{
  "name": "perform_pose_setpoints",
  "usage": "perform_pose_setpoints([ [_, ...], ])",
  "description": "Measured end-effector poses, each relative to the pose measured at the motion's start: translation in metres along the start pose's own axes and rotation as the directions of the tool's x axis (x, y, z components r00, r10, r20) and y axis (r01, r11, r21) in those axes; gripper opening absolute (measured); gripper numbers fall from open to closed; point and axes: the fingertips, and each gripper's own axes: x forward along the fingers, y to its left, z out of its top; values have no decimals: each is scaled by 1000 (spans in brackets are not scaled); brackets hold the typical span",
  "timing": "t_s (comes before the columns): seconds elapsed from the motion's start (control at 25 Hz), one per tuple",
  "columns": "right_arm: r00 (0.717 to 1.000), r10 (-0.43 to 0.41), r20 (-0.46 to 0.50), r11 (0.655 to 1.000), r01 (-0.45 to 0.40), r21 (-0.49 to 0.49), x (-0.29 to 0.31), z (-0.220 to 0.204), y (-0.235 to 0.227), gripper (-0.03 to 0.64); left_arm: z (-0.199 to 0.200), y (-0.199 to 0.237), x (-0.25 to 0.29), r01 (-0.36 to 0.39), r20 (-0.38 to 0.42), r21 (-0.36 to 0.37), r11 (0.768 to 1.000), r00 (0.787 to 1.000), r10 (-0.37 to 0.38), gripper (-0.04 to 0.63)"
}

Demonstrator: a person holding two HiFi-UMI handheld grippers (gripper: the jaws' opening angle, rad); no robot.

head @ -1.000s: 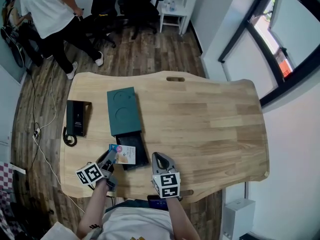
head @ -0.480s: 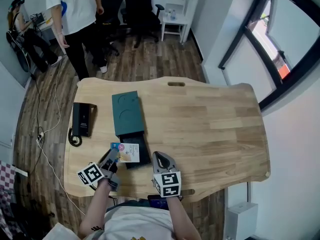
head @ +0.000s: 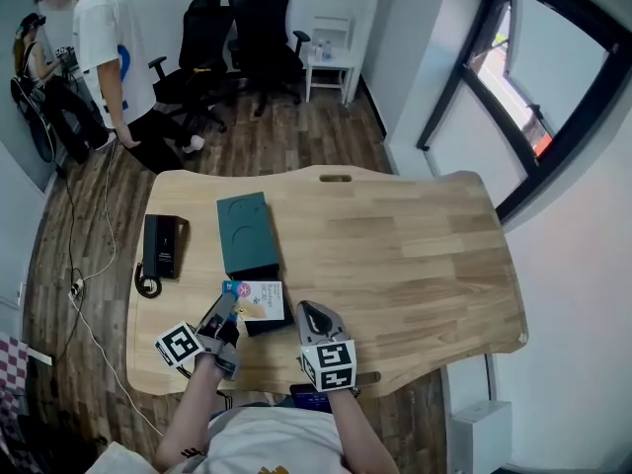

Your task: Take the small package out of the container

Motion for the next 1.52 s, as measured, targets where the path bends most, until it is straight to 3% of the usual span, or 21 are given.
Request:
perform_pose_setpoints([
  [0.32,1000,5,29,1000,-5,1,-5,9,2,5,12,-29,-9,71,48,-39,997,996,-69,94],
  [1.52,1000,-11,28,1000,11,-9,-6,10,1,5,21,-16,-21,68,82,-79,995,995,-62,94],
])
